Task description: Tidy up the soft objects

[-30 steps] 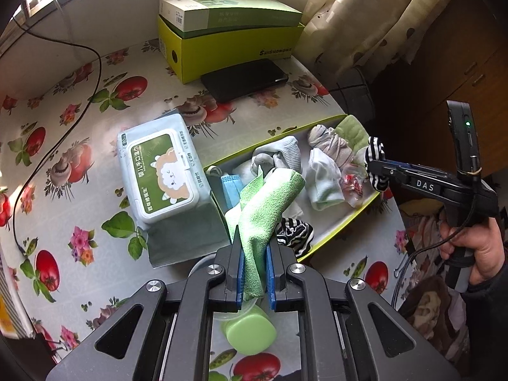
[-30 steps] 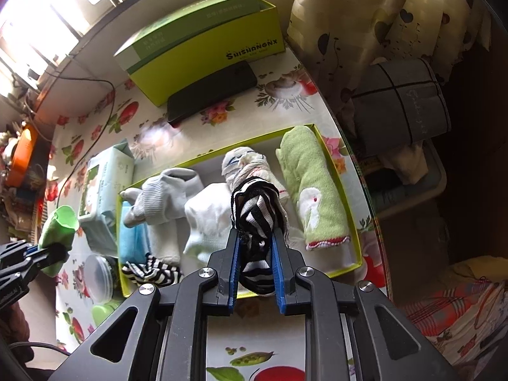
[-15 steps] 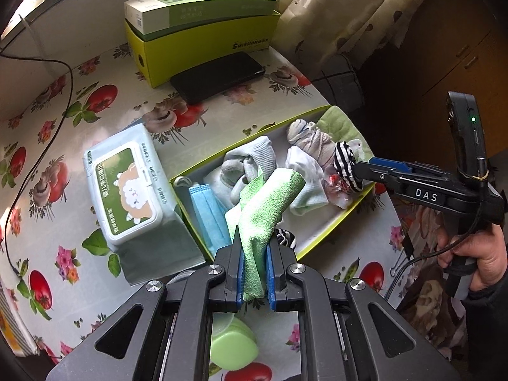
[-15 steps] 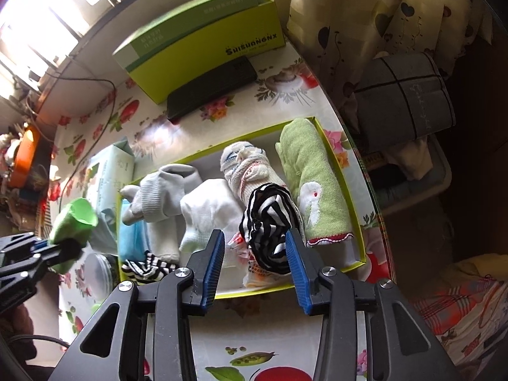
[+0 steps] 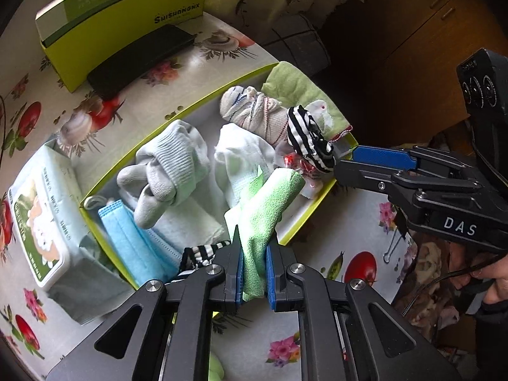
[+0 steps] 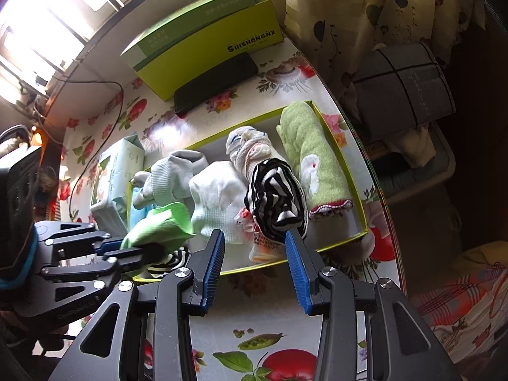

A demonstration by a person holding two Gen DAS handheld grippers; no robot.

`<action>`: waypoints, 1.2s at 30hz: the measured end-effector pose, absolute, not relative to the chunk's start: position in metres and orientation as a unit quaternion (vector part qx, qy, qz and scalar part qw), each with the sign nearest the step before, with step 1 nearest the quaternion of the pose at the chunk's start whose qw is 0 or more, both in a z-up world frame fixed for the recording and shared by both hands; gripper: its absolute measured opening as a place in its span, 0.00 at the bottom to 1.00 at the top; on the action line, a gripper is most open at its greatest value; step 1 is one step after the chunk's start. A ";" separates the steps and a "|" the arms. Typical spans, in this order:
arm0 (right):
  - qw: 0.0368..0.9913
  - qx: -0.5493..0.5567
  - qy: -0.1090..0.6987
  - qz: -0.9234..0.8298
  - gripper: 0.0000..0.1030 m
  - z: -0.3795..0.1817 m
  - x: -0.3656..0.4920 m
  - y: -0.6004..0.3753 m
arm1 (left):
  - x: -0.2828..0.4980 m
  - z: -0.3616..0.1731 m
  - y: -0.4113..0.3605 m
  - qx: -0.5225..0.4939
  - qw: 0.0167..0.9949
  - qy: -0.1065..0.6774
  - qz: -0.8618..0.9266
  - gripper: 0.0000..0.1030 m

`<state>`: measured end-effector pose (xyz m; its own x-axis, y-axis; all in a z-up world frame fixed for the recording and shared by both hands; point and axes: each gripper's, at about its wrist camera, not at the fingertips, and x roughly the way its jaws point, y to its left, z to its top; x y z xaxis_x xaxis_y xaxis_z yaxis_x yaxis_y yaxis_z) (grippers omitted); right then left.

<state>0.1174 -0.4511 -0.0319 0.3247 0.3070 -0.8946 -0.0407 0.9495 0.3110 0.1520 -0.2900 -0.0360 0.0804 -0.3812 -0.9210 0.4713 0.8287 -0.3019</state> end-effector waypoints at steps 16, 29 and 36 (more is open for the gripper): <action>0.797 0.114 0.577 0.136 0.38 -0.039 0.116 -0.434 | 0.157 -0.035 -0.285 0.006 0.733 0.613 -0.294 0.40; 0.770 0.047 0.610 0.184 0.21 -0.070 0.122 -0.374 | 0.148 -0.015 -0.230 -0.018 0.764 0.606 -0.220 0.40; 0.761 0.052 0.623 0.172 0.21 -0.078 0.125 -0.377 | 0.143 -0.005 -0.216 -0.018 0.778 0.595 -0.203 0.40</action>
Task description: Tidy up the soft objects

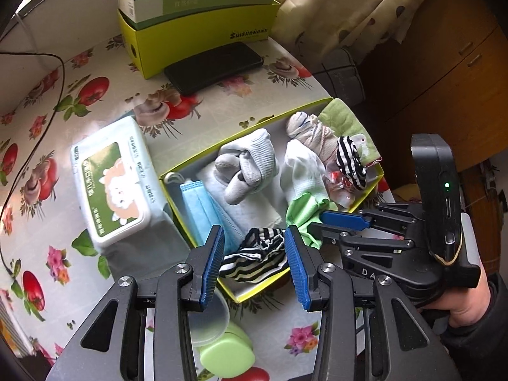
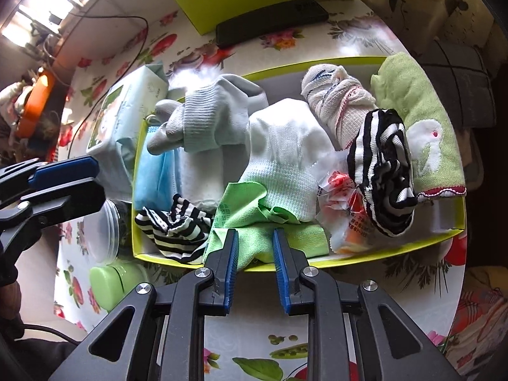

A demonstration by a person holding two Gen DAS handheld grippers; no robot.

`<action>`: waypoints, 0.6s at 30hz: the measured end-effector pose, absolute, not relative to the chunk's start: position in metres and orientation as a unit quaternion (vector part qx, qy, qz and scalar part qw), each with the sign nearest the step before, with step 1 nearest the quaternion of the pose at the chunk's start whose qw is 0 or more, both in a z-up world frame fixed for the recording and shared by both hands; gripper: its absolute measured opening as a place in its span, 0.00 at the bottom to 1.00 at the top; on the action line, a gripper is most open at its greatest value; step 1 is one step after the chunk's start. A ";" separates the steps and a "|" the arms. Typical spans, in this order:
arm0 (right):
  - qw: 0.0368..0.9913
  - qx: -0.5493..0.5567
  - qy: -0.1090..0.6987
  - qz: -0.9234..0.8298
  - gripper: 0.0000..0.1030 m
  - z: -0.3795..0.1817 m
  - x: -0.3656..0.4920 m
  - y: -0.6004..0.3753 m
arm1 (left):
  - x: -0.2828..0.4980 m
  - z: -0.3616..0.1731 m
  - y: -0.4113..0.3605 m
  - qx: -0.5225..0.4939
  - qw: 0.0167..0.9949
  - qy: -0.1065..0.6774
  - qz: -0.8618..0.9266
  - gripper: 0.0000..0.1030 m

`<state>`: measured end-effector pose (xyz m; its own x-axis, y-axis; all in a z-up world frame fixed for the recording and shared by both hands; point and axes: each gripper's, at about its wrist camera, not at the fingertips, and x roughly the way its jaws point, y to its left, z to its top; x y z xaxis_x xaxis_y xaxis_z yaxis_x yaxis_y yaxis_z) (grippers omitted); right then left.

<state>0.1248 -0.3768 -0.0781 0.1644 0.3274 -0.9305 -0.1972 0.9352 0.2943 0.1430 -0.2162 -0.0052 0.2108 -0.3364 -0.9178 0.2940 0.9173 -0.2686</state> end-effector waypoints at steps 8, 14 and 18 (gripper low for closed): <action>0.771 0.048 0.610 0.174 0.21 -0.056 0.116 -0.371 | 0.134 0.005 -0.205 -0.014 0.789 0.583 -0.192 0.40; 0.782 0.033 0.597 0.175 0.27 -0.034 0.105 -0.362 | 0.124 0.012 -0.195 -0.007 0.801 0.571 -0.178 0.40; 0.792 0.021 0.586 0.172 0.33 -0.022 0.096 -0.352 | 0.117 0.016 -0.187 -0.001 0.809 0.563 -0.168 0.40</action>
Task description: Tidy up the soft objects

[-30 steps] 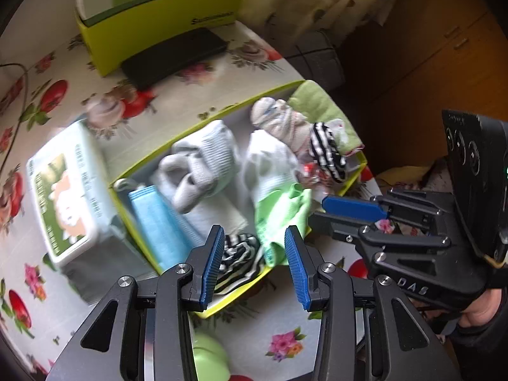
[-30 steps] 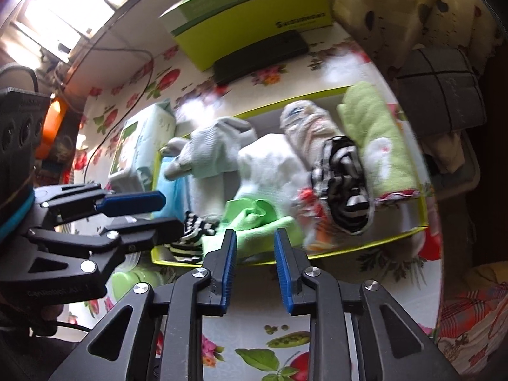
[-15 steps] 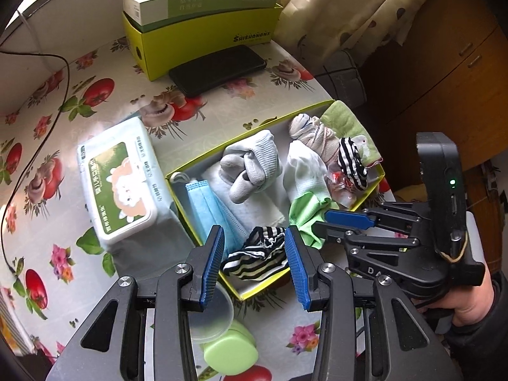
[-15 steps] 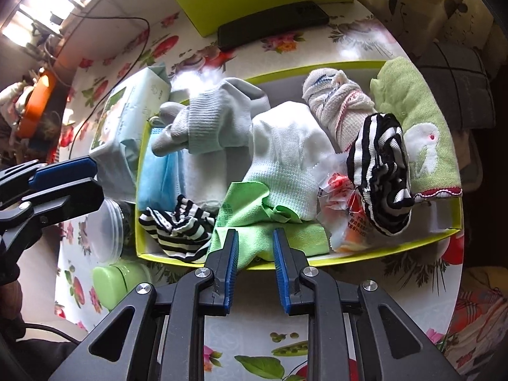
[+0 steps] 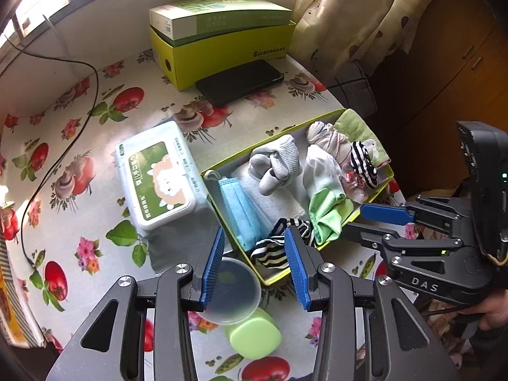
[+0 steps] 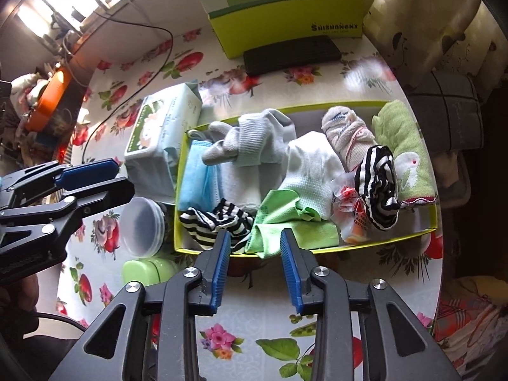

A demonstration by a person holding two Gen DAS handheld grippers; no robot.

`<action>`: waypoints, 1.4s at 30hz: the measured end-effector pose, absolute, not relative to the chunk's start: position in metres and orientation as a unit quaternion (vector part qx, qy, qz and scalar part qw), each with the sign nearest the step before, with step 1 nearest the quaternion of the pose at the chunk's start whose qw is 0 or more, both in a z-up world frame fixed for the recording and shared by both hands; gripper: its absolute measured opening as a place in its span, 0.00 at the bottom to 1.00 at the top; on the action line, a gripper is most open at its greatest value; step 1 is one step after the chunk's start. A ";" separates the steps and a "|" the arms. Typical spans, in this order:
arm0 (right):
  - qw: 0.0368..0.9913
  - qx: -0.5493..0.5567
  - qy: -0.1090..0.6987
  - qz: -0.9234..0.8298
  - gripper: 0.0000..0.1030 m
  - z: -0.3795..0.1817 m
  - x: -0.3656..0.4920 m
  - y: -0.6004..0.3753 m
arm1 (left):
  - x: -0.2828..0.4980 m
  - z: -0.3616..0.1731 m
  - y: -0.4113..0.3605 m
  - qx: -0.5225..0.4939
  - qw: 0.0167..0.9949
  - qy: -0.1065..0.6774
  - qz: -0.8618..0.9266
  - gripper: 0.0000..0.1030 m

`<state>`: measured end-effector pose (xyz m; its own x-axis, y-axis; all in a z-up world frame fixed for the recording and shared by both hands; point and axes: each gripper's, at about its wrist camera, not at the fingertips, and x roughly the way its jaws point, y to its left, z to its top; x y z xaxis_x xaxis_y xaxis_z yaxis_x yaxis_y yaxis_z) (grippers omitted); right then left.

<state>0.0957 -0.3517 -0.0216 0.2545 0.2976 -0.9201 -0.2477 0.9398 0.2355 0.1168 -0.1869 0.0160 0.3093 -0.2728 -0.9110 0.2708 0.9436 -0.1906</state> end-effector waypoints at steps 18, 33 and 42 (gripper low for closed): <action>0.809 -0.011 0.568 0.151 0.45 0.002 0.046 -0.326 | 0.080 0.023 -0.168 -0.002 0.819 0.551 -0.159 0.40; 0.811 -0.021 0.567 0.143 0.46 0.006 0.027 -0.316 | 0.068 0.029 -0.167 -0.005 0.824 0.544 -0.158 0.40; 0.809 -0.018 0.570 0.142 0.47 0.002 0.025 -0.315 | 0.067 0.025 -0.171 0.012 0.823 0.547 -0.152 0.40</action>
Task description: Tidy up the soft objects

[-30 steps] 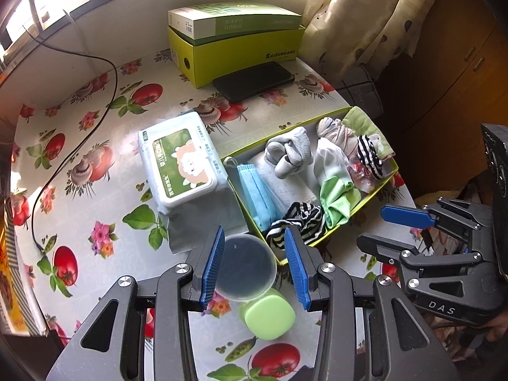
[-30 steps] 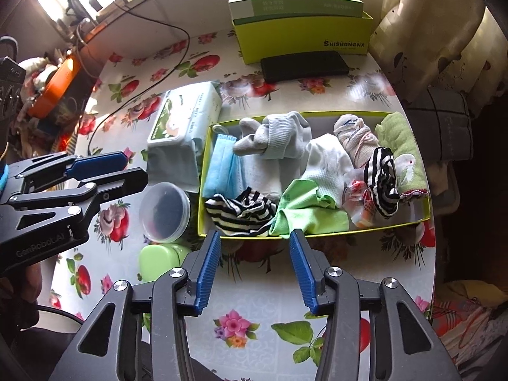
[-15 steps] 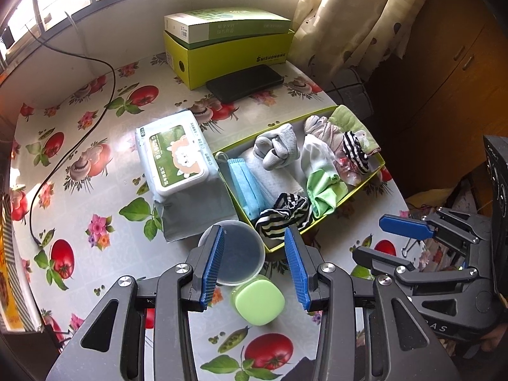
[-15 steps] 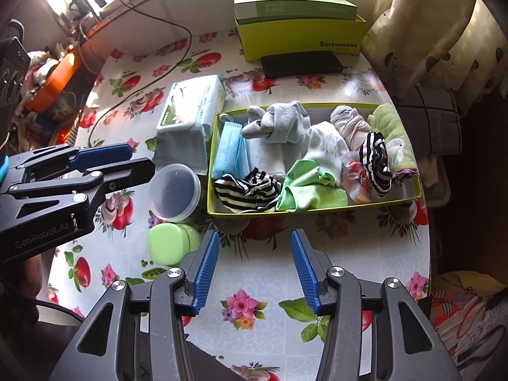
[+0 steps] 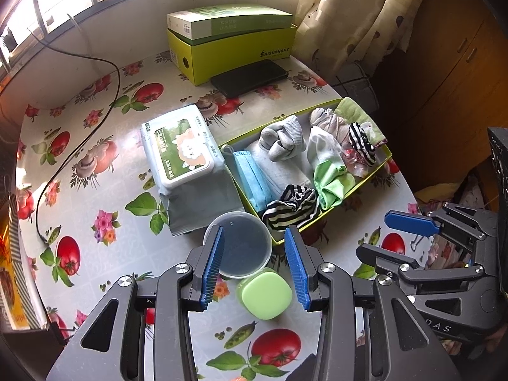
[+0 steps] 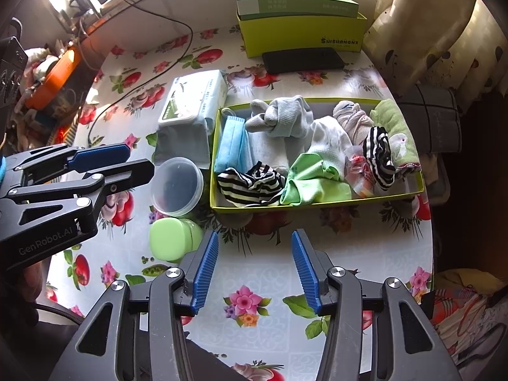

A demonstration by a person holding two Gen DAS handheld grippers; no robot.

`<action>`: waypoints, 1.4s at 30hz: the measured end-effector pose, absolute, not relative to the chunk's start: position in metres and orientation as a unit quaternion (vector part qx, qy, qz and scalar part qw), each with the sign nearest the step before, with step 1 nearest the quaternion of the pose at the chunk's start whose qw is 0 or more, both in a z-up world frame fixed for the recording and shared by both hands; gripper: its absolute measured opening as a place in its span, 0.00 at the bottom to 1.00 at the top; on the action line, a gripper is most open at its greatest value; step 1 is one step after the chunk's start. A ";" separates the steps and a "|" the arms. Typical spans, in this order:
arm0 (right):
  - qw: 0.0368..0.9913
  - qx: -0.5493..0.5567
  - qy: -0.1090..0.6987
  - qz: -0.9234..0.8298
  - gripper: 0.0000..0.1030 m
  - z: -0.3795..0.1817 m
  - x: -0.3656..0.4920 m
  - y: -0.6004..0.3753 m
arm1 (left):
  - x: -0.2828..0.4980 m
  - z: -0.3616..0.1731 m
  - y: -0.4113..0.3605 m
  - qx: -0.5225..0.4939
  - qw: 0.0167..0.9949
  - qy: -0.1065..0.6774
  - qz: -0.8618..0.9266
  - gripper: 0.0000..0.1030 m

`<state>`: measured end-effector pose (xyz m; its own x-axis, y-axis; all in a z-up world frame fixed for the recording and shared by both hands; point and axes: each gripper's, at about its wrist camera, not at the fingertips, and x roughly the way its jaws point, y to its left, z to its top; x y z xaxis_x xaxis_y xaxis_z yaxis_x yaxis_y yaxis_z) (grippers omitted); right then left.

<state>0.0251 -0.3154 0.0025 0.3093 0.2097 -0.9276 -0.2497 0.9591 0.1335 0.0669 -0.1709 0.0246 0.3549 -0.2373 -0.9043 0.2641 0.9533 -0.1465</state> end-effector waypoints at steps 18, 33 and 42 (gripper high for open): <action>0.806 -0.006 0.575 0.140 0.48 -0.007 0.032 -0.326 | 0.072 0.015 -0.180 0.023 0.813 0.561 -0.154 0.40; 0.805 -0.003 0.577 0.138 0.48 -0.010 0.032 -0.327 | 0.072 0.010 -0.184 0.031 0.808 0.566 -0.158 0.40; 0.803 0.000 0.579 0.137 0.48 -0.014 0.029 -0.327 | 0.073 0.008 -0.184 0.031 0.807 0.568 -0.158 0.40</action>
